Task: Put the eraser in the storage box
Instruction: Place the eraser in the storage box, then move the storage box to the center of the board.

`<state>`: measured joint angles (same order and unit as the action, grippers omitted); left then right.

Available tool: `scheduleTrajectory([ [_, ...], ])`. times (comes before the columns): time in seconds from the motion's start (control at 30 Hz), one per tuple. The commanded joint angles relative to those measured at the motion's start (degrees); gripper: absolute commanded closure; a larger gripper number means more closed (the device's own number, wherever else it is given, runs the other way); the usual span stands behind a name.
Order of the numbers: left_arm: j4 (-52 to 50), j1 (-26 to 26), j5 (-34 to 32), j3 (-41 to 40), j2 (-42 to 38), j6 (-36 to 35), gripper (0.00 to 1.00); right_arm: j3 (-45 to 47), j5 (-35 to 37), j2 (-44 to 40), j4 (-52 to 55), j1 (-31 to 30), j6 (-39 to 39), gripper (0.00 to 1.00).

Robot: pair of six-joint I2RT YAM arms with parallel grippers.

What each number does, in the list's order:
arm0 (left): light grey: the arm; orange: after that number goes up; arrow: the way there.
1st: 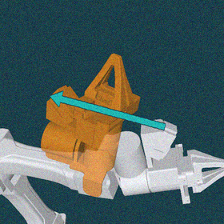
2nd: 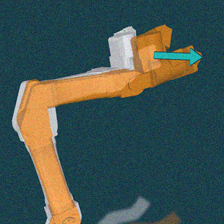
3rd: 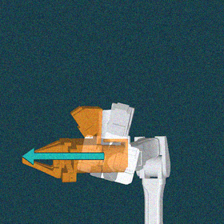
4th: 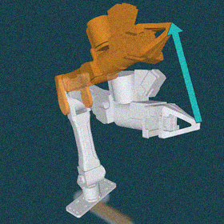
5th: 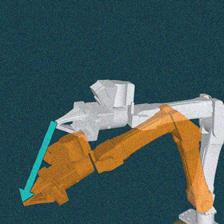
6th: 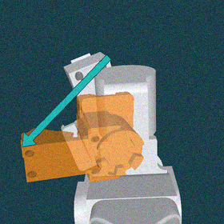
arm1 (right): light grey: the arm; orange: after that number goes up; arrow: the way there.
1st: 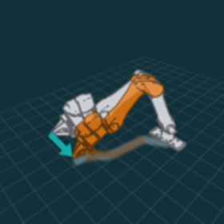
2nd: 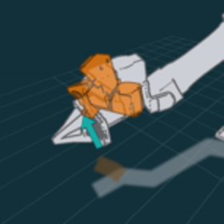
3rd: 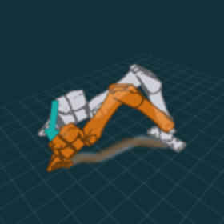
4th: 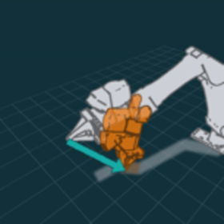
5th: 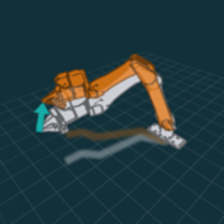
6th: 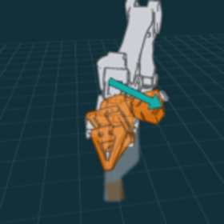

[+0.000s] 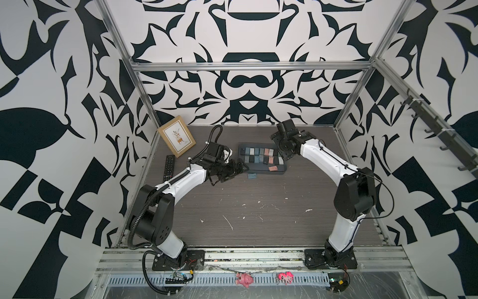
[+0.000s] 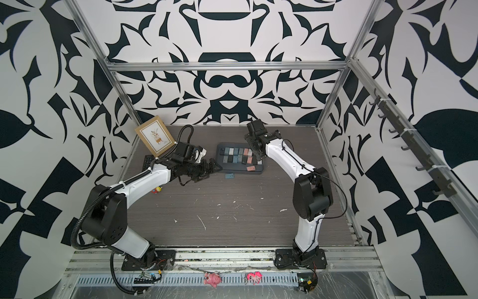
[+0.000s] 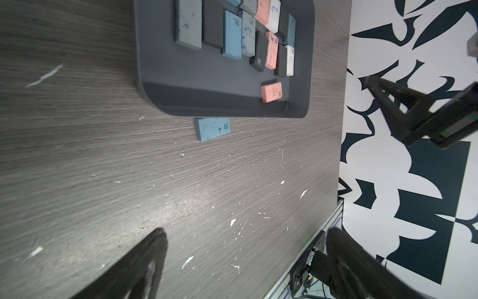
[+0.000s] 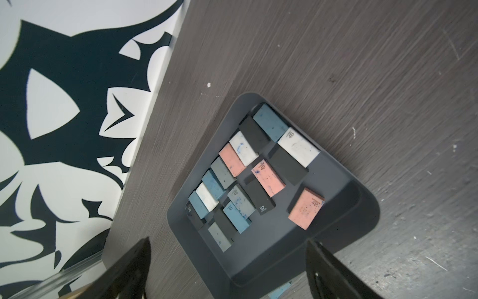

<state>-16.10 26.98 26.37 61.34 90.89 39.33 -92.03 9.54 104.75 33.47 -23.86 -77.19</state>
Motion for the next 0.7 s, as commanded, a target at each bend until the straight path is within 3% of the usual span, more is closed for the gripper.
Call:
scheduleTrajectory([
  [0.0, -2.26, 0.91, -1.75, 0.02, -0.78, -0.56, 0.01, 2.04, -3.50, -3.53, -0.02, 0.23, 11.62, 0.03],
  [0.3, -2.22, 2.62, -3.70, -3.09, -1.33, 0.98, 0.01, 17.72, -12.75, -8.16, -2.45, -1.18, 28.32, 0.03],
  [0.43, -1.19, 2.94, -3.78, -4.55, -0.85, 2.50, 0.01, 23.48, -13.29, -7.62, -5.27, -4.26, 30.75, 0.03],
  [0.67, 0.78, 4.11, -3.53, -4.92, 1.39, 5.04, 0.01, 23.98, -16.22, -1.02, -11.08, -7.31, 32.89, 0.03],
])
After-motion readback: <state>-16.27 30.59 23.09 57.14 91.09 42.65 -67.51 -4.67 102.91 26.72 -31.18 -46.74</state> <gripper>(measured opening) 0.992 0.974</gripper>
